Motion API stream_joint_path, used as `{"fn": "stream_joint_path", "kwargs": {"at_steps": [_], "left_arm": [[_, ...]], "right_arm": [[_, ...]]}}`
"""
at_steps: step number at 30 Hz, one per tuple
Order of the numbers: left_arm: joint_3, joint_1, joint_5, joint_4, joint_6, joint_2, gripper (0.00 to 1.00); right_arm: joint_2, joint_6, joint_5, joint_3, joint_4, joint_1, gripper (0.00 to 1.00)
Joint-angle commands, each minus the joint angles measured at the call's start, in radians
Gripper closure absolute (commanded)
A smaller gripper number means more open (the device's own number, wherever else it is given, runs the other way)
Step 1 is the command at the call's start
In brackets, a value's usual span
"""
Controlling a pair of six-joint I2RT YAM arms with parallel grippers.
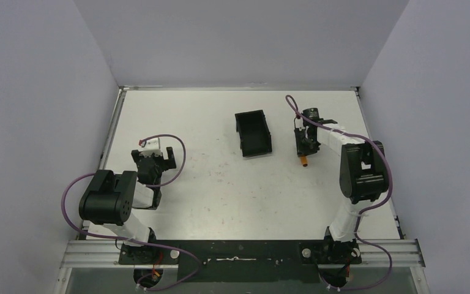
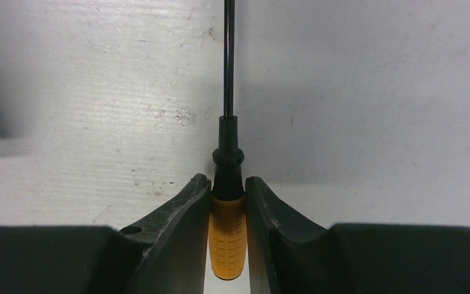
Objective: Put the screwdriver in the bin
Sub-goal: Pick up the screwdriver from the center of the board, then place the screwdriver in the bin.
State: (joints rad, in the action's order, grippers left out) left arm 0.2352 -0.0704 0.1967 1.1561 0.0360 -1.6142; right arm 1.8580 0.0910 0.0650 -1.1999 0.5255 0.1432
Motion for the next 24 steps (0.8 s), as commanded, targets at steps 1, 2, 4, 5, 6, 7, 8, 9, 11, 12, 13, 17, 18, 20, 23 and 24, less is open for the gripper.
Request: {"fn": "stream_joint_path", "kwargs": {"at_steps": [1,2,4,5,6,7,8,9,11,12,13,17,18,20,23,24], "left_arm": [[0.019,-0.002,-0.01,0.053,-0.007,0.005,0.03],[0.019,-0.002,-0.01,0.053,-0.006,0.005,0.03],[0.019,-0.002,-0.01,0.053,-0.007,0.003,0.03],[0.019,-0.002,-0.01,0.053,-0.006,0.004,0.03],[0.019,-0.002,-0.01,0.053,-0.006,0.004,0.03],[0.019,-0.002,-0.01,0.053,-0.007,0.005,0.03],[0.019,-0.002,-0.01,0.053,-0.006,0.005,0.03],[0.019,-0.002,-0.01,0.053,-0.007,0.003,0.03],[0.019,-0.002,-0.01,0.053,-0.006,0.003,0.03],[0.019,-0.002,-0.01,0.053,-0.006,0.004,0.03],[0.019,-0.001,-0.01,0.053,-0.006,0.003,0.03],[0.02,-0.002,-0.01,0.053,-0.006,0.004,0.03],[0.02,-0.002,-0.01,0.054,-0.006,0.004,0.03],[0.019,-0.002,-0.01,0.053,-0.007,0.002,0.03],[0.019,-0.002,-0.01,0.053,-0.007,0.004,0.03],[0.019,-0.002,-0.01,0.053,-0.007,0.004,0.03]], "right_arm": [[-0.099,0.003,-0.059,-0.094,0.053,-0.008,1.0],[-0.108,0.005,-0.062,-0.114,0.069,-0.007,1.0],[-0.12,0.004,-0.062,-0.159,0.102,-0.008,1.0],[-0.125,0.003,-0.062,-0.184,0.12,-0.008,1.0],[-0.134,0.003,-0.062,-0.208,0.133,-0.007,1.0],[-0.14,0.004,-0.062,-0.232,0.148,-0.007,1.0],[-0.146,0.004,-0.062,-0.255,0.16,-0.007,1.0],[-0.151,0.008,-0.083,-0.281,0.171,-0.007,1.0],[-0.154,0.011,-0.103,-0.351,0.206,-0.008,1.0],[-0.154,0.01,-0.107,-0.385,0.224,-0.007,1.0],[-0.153,0.011,-0.115,-0.416,0.241,-0.007,1.0],[-0.153,0.013,-0.129,-0.537,0.304,-0.007,1.0],[-0.152,0.013,-0.13,-0.566,0.32,-0.008,1.0],[-0.146,0.015,-0.133,-0.62,0.345,-0.008,1.0],[-0.138,0.02,-0.144,-0.694,0.38,-0.007,1.0],[-0.136,0.021,-0.146,-0.713,0.39,-0.007,1.0]]}}
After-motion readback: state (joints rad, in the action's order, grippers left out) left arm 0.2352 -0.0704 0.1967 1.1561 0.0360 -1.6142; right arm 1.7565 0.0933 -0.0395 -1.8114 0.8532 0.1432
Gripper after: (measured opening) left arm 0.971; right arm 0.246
